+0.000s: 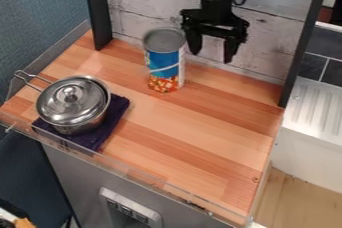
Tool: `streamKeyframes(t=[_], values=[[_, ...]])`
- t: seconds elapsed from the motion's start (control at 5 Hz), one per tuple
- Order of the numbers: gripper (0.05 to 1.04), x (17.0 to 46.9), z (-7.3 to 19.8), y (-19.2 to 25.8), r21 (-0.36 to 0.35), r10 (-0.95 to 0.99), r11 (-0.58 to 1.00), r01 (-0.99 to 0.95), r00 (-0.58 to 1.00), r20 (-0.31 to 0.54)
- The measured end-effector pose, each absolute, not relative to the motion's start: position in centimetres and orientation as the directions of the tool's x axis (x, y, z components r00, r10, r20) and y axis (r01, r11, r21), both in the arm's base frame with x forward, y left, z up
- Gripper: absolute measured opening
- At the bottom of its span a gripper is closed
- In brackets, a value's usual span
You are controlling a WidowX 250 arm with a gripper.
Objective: Move the can to the top of the silver pot
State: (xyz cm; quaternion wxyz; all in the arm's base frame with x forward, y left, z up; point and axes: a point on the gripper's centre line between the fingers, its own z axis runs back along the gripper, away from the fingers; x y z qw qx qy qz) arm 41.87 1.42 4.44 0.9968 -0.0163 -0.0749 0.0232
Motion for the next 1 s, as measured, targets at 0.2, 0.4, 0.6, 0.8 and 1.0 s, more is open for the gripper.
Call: streamKeyframes(t=[0.2, 0.4, 0.6, 0.8, 1.0], values=[[1.001, 41.4, 4.4, 5.5, -0.014, 0.144, 0.99, -0.144, 0.98, 0.138], [1.001, 40.9, 4.7, 7.7, 0.017, 0.181, 0.983, -0.184, 0.976, 0.121], [1.001, 40.4, 5.2, 9.4, 0.046, 0.185, 0.98, -0.192, 0.975, 0.123], [1.0, 39.8, 5.8, 11.4, 0.04, 0.216, 0.974, -0.223, 0.969, 0.123], [1.001, 40.0, 6.8, 10.7, -0.01, 0.193, 0.981, -0.193, 0.975, 0.114]])
